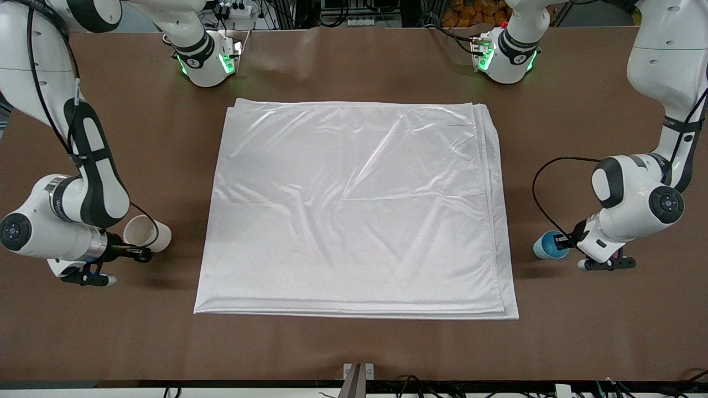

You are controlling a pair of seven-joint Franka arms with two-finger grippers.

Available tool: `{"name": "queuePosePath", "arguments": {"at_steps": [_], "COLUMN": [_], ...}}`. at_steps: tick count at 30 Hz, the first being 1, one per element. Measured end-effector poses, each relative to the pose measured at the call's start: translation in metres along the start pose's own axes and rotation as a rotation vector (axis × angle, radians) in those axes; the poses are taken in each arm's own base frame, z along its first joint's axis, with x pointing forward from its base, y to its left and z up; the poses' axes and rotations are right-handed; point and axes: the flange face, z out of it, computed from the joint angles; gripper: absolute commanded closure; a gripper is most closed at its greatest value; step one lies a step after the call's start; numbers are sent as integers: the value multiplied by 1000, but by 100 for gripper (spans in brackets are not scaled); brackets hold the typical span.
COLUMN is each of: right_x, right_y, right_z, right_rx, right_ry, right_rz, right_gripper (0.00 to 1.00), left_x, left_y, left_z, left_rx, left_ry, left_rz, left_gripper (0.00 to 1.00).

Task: Place blue cup into white mug on cloth

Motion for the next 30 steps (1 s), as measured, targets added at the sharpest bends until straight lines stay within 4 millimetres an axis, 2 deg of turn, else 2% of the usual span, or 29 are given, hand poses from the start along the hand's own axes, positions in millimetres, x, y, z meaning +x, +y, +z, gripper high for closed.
{"name": "queuePosePath", "arguments": {"at_steps": [9,18,26,30], "right_x": [1,-5,-21,-32], "right_y": [-66,-128,-211,-247], "right_z": [-12,-17,-18,-17], "right_rx": [-7,-19,-29,-36], "right_ry": [-41,-59,-51,-49], "right_rz": [86,202,330,382], "right_gripper": [100,100,100,100], "left_x": [4,9,13,16], "left_y": [1,8,15,27], "left_z": [-10,-35,-67,-86], "left_rx": [1,3,8,9], "left_ry": [22,61,94,77], "left_rz": [5,26,81,104], "left_gripper": [100,100,100,100]}}
